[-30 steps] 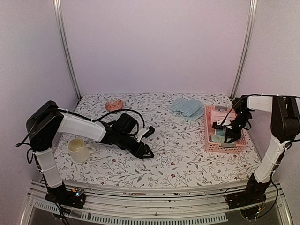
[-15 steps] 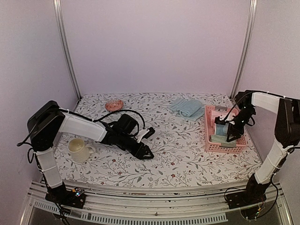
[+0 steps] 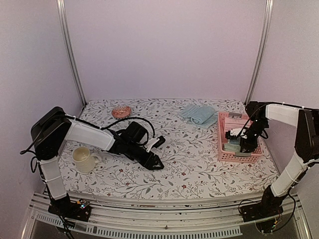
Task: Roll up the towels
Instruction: Adjust the towel in the bin.
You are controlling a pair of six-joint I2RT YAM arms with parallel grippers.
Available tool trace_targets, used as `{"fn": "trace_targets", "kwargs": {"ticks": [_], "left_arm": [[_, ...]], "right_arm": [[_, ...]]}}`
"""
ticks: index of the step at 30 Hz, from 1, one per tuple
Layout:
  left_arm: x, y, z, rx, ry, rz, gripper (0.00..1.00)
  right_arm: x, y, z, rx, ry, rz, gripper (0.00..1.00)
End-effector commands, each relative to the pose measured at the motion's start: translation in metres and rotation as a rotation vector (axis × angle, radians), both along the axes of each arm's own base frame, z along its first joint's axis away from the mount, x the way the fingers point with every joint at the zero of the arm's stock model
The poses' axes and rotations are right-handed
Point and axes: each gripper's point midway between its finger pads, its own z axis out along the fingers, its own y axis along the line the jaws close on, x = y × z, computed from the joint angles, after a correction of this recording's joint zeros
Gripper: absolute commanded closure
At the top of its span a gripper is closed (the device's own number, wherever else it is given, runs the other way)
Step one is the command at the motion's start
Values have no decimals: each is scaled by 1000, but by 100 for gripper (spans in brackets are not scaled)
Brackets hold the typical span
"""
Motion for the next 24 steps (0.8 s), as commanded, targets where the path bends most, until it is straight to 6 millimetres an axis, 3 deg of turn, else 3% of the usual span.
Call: {"fn": "trace_targets", "kwargs": {"ticks": [1,10,18,24], "left_arm": [[-3,-3,3,-4,-2,-17,48],[-1,-7,1,-5,5,-19,48],[1,-9,2,0,3,-28,48],[-1,-8,1,-1,10,-23,48]], "right_arm": [[10,-3,-12,-42,-42,30,44],[33,-16,-32,-138,-127,13,49],[66,-26,-15,-185,-287,-45,60],[84,-38,-18,-245,-364,-86,62]]}}
